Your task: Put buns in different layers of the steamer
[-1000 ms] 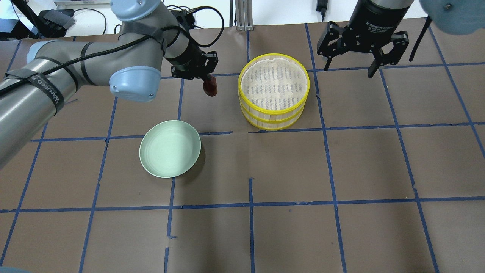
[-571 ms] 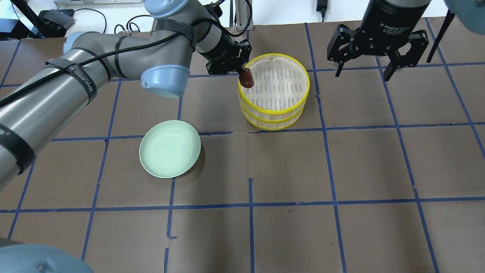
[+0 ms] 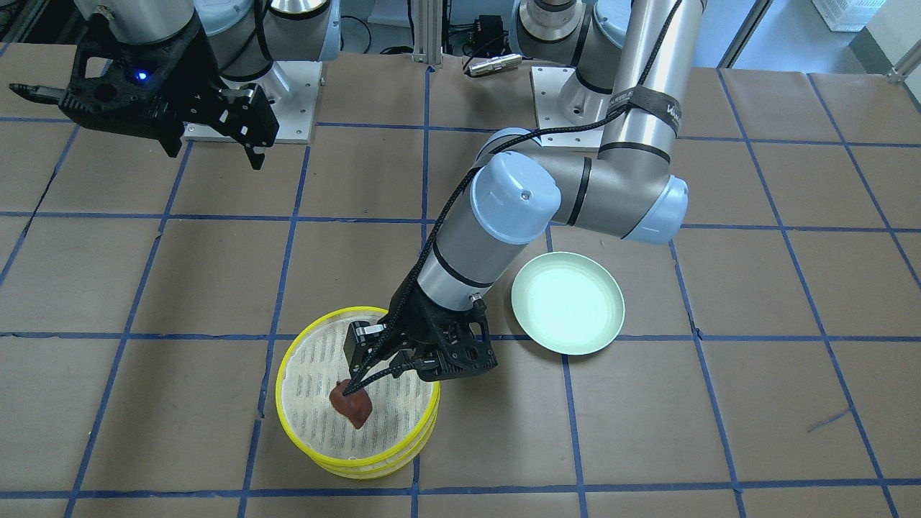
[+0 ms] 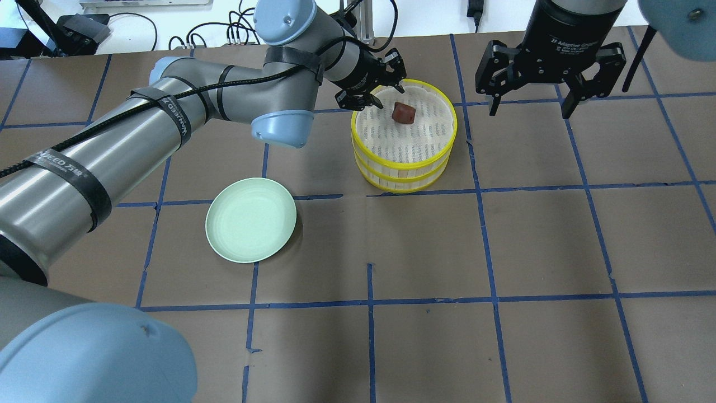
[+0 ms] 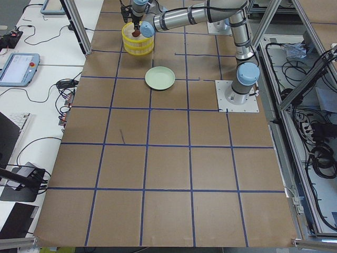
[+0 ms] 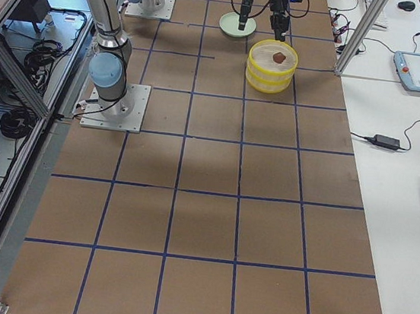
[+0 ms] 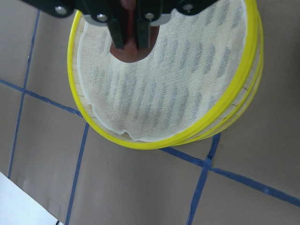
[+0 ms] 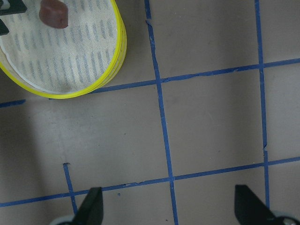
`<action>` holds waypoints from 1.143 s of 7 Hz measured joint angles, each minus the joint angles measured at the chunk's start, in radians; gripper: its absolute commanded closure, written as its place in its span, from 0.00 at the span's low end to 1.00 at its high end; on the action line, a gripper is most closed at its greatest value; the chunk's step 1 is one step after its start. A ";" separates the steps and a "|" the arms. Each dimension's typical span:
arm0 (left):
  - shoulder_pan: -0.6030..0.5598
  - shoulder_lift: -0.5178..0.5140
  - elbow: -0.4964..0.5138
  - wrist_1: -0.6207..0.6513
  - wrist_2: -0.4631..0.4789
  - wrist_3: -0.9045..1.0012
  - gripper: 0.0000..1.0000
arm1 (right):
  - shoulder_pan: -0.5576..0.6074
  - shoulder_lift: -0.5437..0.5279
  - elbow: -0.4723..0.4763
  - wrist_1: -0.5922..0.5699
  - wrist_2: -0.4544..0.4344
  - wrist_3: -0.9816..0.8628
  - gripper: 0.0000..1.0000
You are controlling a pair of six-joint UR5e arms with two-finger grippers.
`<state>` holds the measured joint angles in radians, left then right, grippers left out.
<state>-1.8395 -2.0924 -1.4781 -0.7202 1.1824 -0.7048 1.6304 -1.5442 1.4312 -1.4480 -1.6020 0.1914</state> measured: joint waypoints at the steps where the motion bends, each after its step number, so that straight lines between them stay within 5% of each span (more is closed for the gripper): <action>1: 0.000 0.004 -0.003 -0.002 0.003 0.039 0.00 | 0.002 0.001 0.001 -0.011 -0.001 0.000 0.00; 3: 0.017 0.056 0.005 -0.158 0.071 0.294 0.00 | 0.003 0.002 0.003 -0.016 0.000 0.000 0.00; 5: 0.060 0.168 0.008 -0.422 0.250 0.564 0.00 | -0.003 0.005 0.003 -0.015 0.009 0.004 0.00; 8: 0.168 0.375 0.003 -0.721 0.340 0.725 0.00 | -0.011 0.010 0.004 -0.040 0.010 -0.001 0.00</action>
<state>-1.6713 -1.7175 -1.4756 -1.4413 1.5226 0.0204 1.6190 -1.5346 1.4347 -1.4878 -1.5922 0.1901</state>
